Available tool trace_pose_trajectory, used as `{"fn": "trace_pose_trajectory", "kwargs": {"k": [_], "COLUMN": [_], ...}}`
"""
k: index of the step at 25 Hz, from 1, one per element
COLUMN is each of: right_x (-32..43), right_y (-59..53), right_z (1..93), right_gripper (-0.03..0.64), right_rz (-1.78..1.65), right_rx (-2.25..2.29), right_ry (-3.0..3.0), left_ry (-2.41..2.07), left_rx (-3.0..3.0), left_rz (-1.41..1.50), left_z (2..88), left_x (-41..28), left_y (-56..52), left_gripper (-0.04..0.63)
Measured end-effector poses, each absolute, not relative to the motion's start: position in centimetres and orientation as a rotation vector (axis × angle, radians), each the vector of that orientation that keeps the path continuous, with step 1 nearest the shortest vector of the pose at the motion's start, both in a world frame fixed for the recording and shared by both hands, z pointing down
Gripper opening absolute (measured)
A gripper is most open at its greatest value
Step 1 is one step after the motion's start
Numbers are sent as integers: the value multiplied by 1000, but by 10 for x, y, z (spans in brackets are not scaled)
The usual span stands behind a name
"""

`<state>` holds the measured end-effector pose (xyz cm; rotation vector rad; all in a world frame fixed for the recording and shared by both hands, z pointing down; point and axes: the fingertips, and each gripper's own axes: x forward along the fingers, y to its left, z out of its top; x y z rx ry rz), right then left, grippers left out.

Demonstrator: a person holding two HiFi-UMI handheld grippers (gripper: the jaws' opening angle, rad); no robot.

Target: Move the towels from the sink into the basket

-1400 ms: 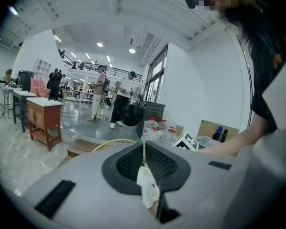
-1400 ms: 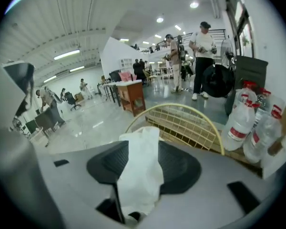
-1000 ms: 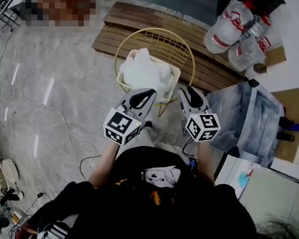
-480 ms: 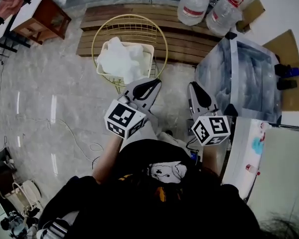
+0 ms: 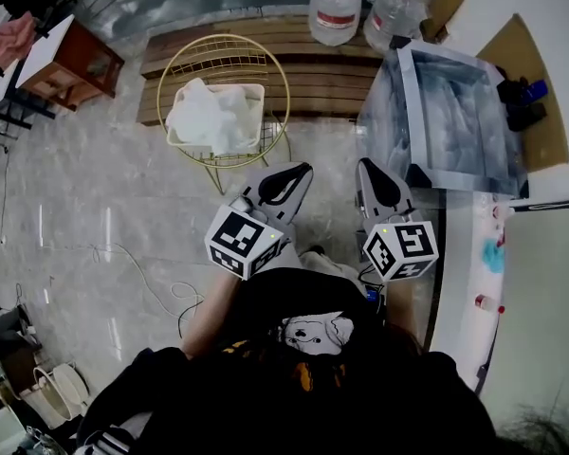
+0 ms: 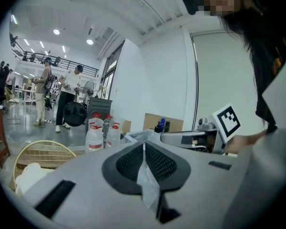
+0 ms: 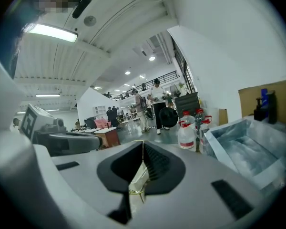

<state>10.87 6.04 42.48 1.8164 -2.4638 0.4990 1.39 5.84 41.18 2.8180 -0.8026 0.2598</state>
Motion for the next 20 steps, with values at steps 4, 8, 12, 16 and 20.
{"fn": "trace_pose_trajectory", "kwargs": {"k": [4,8,12,16,20], "right_x": [120,129,137,152,172], "right_y": [74,82,90,94,98], "right_z": [419,416,415,411,410], "right_gripper": [8,6,6,5,5], "right_rz": [468,422,402,361,330], "right_rx": [1825,1837,1846,1860,1898], "right_ry": [-2461,-2449,-2431,-2394,-2344], "left_ry": [-787,-784,-767,-754,-737], "left_rx": [2843,2853,2863,2859,2845], "left_rz": [234,220,215,216,224], "left_z": [403,404,402,406,413], "left_x": [27,34,38,42,48], "left_y": [71,78,87,91,97], "left_gripper": [18,18,18,18,18]}}
